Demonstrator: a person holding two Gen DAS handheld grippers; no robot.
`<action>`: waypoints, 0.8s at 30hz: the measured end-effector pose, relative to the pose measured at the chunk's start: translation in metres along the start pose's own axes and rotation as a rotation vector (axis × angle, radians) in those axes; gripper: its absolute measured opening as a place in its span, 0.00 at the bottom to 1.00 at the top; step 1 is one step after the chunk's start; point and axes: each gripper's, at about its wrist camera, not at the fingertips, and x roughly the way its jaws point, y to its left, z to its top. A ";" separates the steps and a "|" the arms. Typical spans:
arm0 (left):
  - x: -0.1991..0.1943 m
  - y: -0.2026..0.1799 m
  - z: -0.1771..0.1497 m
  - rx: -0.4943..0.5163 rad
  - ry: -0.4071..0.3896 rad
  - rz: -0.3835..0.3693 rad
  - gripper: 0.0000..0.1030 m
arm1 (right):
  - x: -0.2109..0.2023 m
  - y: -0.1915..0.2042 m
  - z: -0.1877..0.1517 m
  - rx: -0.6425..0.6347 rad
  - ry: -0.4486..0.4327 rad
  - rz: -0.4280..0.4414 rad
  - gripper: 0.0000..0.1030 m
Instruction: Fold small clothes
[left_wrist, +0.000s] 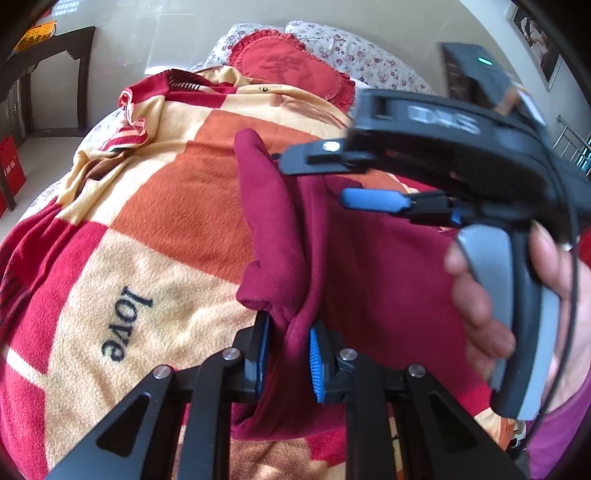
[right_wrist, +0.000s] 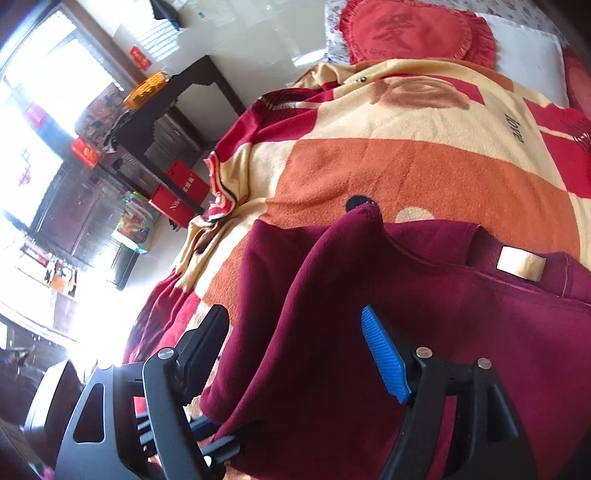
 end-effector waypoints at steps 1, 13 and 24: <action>0.000 0.000 0.000 -0.002 0.001 -0.002 0.18 | 0.006 0.001 0.004 0.003 0.012 -0.018 0.55; 0.008 0.002 0.002 0.016 0.021 0.032 0.19 | 0.059 0.031 0.013 -0.142 0.111 -0.207 0.19; 0.010 0.006 -0.004 0.016 0.027 0.059 0.70 | 0.044 0.021 0.007 -0.147 0.078 -0.154 0.05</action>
